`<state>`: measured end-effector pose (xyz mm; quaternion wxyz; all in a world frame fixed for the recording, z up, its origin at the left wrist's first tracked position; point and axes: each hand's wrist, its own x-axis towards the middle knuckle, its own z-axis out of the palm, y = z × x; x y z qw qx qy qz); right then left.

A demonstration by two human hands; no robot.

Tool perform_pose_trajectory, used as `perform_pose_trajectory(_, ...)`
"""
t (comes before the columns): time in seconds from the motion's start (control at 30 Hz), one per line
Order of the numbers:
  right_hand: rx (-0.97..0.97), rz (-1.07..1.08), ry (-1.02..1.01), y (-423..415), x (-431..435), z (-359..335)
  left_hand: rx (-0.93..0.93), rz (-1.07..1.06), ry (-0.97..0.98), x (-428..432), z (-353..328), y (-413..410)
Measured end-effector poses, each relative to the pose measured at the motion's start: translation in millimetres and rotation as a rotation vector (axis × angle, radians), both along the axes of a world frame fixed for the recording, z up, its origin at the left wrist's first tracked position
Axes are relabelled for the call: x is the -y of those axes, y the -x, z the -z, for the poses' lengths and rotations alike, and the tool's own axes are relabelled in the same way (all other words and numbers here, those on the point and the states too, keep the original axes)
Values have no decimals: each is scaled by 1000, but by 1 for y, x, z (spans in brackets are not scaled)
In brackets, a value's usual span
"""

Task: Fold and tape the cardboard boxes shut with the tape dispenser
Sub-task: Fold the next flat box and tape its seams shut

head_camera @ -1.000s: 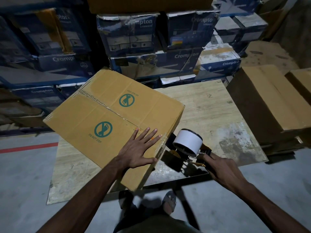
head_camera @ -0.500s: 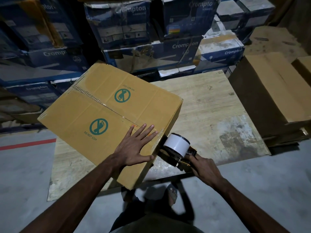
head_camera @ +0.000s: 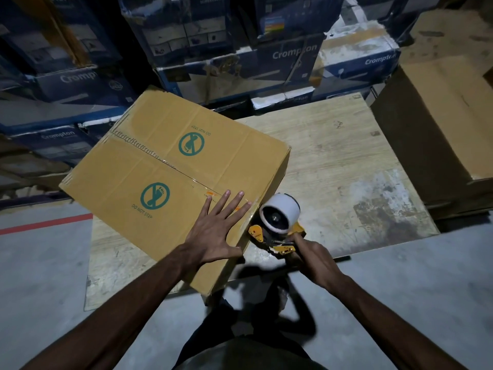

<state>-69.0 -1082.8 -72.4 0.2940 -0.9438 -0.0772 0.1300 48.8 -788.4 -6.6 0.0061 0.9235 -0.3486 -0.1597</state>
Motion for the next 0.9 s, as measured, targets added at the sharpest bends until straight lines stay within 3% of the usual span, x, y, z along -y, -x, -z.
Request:
perform_pose_trajectory(0.1,-121,-9,-104,9,-6,2,7,2,1,0,-1,1)
perform_pose_trajectory(0.17,-194,68,-281,26,-7,2,8,-8,6,1,-3,1)
perform_pose_trajectory(0.27,-268,332,-547,54,-7,1,17,-24,14,2,-3,4)
perform_pose_trajectory(0.43,-354,766,-803,82,-17,-4,22,-28,27,2,-3,5)
perform_pose_trajectory(0.57,-214,889,-927,71,-36,-21,26,-49,74,-1,-3,7)
perform_pose_trajectory(0.77,48,993,-915,25,-78,-66,-4,-254,133,3,0,37)
perform_pose_trajectory(0.9,158,923,-833,-50,-68,-88,-8,-352,75,1,0,74)
